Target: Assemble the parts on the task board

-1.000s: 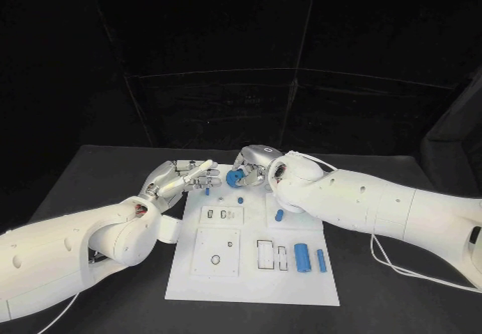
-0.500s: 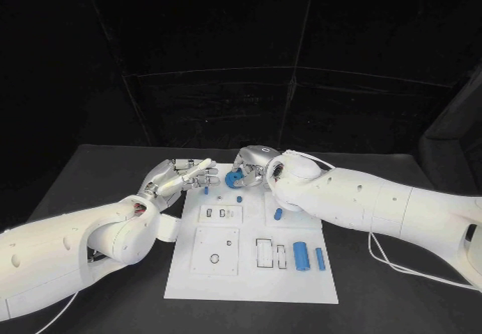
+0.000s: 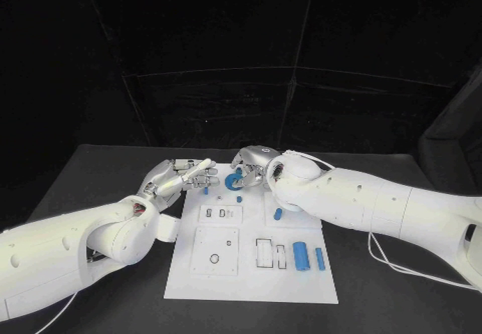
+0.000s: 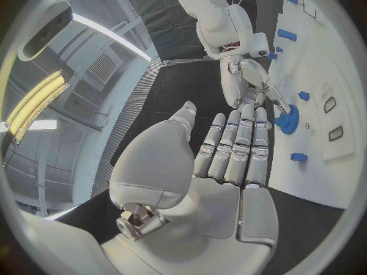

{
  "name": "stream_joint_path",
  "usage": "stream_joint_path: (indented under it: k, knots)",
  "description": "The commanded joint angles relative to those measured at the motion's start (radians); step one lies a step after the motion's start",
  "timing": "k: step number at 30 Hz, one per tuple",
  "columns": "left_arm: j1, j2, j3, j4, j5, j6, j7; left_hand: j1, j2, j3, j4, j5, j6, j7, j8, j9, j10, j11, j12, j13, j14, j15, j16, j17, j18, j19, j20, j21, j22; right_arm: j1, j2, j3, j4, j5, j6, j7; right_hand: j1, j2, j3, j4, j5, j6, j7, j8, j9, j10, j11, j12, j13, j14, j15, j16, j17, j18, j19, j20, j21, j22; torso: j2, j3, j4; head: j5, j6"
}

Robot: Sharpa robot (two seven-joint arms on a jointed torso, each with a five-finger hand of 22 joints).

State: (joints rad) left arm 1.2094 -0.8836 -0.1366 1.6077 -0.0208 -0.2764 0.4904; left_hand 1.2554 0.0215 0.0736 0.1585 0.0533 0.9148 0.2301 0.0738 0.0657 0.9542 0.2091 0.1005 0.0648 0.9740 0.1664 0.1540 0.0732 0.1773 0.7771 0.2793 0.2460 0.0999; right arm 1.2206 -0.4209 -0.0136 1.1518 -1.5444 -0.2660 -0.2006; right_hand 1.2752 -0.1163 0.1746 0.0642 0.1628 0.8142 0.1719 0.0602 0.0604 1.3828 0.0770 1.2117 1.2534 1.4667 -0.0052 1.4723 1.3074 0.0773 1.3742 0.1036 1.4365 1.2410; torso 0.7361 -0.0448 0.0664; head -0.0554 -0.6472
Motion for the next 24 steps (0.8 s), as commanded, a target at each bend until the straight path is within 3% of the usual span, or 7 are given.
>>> stream_joint_path:
  k: [1,6,11,16,21,24]
  knots:
    - [0.002,0.000,0.001,0.001,0.000,0.013,0.003,-0.002,0.008,-0.002,-0.005,0.004,0.006,0.030,-0.005,0.000,0.004,-0.001,-0.004,-0.001,0.003,0.002,-0.005,-0.001,0.006,0.009,0.000,-0.006,-0.001,0.002,-0.002,0.000,0.002,0.008,-0.008,0.001,-0.015,0.005,-0.015,0.010,0.008,-0.004,0.002,-0.001,0.002,0.000,0.004,-0.004,0.000,0.060,0.009,0.003,0.042,-0.007,0.003,0.008,0.002,0.001,0.000,0.0002,0.0002,0.000,0.000]
    - [0.002,0.000,0.001,0.001,0.000,0.013,0.003,-0.002,0.008,-0.002,-0.005,0.004,0.006,0.030,-0.005,0.000,0.004,-0.001,-0.004,-0.001,0.003,0.002,-0.005,-0.001,0.006,0.009,0.000,-0.006,-0.001,0.002,-0.015,0.000,0.012,0.020,-0.029,0.006,-0.050,0.024,-0.039,0.052,0.053,0.067,-0.002,0.008,0.009,0.004,0.003,0.005,0.006,0.061,0.008,0.006,0.048,-0.009,0.007,0.009,0.005,0.008,0.000,0.0011,0.0002,0.000,0.002]
    - [0.002,-0.003,0.001,0.002,0.000,0.014,0.004,-0.002,0.008,-0.002,-0.005,0.004,0.006,0.030,-0.005,0.000,0.004,-0.001,-0.004,-0.001,0.003,0.002,-0.005,-0.001,0.006,0.009,0.000,-0.006,-0.001,0.002,-0.079,0.000,0.065,0.086,-0.108,0.052,-0.053,0.038,-0.044,0.067,0.075,0.081,-0.004,0.009,0.009,0.014,0.000,0.025,0.023,0.064,0.007,0.012,0.061,-0.010,0.012,0.008,0.010,0.016,-0.001,0.0022,-0.0030,0.001,0.004]
    - [0.002,-0.010,0.001,0.002,0.000,0.014,0.006,-0.004,0.008,-0.003,-0.005,0.004,0.006,0.031,-0.005,0.000,0.004,-0.001,-0.005,-0.001,0.003,0.002,-0.006,-0.002,0.006,0.009,0.000,-0.007,-0.001,0.002,-0.203,-0.001,0.148,0.199,-0.183,0.158,-0.007,0.041,-0.036,0.040,0.089,0.087,-0.006,0.007,0.008,0.013,-0.002,0.027,0.025,0.065,0.005,0.014,0.065,-0.012,0.015,0.006,0.013,0.023,-0.004,0.0026,-0.0123,0.000,0.010]
    - [0.002,-0.013,0.001,0.002,0.000,0.016,0.007,-0.004,0.011,-0.004,-0.009,0.005,0.011,0.028,-0.005,0.000,0.009,-0.003,-0.004,0.000,0.011,0.000,-0.004,-0.001,0.007,0.014,-0.001,-0.005,-0.002,0.002,-0.323,-0.001,0.198,0.335,-0.198,0.268,0.044,0.032,-0.030,0.005,0.119,0.104,-0.010,0.011,0.010,0.009,-0.006,0.024,0.024,0.066,0.001,0.018,0.074,-0.012,0.016,0.003,0.014,0.026,-0.005,0.0057,-0.0240,0.003,0.013]
    - [0.002,-0.011,0.001,-0.001,0.000,0.018,0.007,-0.004,0.014,-0.006,-0.013,0.005,0.015,0.026,-0.005,0.001,0.015,-0.006,-0.003,0.000,0.019,-0.002,-0.002,0.000,0.007,0.020,-0.003,-0.004,-0.003,0.002,-0.372,-0.001,0.204,0.395,-0.190,0.320,0.057,0.031,-0.028,-0.006,0.132,0.108,-0.011,0.012,0.009,0.014,-0.007,0.032,0.031,0.067,0.001,0.020,0.081,-0.013,0.017,0.002,0.016,0.030,-0.003,0.0090,-0.0296,0.001,0.023]
